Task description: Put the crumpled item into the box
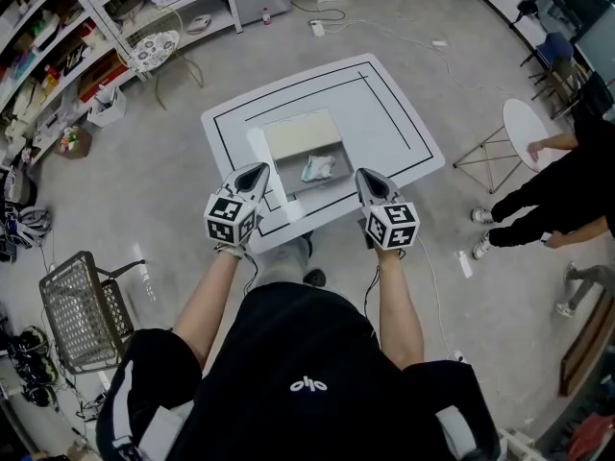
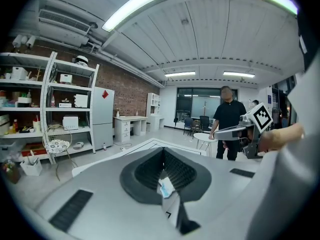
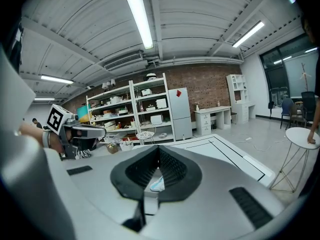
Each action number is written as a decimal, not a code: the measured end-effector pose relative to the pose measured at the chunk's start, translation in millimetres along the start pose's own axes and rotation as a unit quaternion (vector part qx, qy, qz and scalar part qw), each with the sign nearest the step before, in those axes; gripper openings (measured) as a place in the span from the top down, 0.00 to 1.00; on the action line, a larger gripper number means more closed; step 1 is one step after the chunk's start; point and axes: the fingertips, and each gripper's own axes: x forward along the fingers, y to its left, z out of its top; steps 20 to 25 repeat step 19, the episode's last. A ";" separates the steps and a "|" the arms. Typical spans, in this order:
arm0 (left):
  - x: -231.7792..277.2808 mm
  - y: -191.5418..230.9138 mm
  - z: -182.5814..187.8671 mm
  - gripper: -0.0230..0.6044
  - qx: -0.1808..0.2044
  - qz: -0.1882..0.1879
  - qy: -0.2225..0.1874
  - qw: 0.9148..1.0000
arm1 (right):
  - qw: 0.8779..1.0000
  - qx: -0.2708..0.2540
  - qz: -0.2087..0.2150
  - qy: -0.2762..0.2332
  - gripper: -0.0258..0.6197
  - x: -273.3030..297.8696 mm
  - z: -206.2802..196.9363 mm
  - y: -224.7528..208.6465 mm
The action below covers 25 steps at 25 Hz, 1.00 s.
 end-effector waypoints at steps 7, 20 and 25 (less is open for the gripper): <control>-3.7 1.1 5.3 0.95 0.000 0.000 -0.003 1.000 | 1.000 -0.002 0.000 0.001 0.95 -1.5 3.4 3.2; -1.6 5.7 -0.4 0.95 -0.001 -0.002 -0.002 1.000 | 1.000 -0.003 -0.002 0.001 0.95 2.6 0.2 3.9; -1.6 5.7 -0.4 0.95 -0.001 -0.002 -0.002 1.000 | 1.000 -0.003 -0.002 0.001 0.95 2.6 0.2 3.9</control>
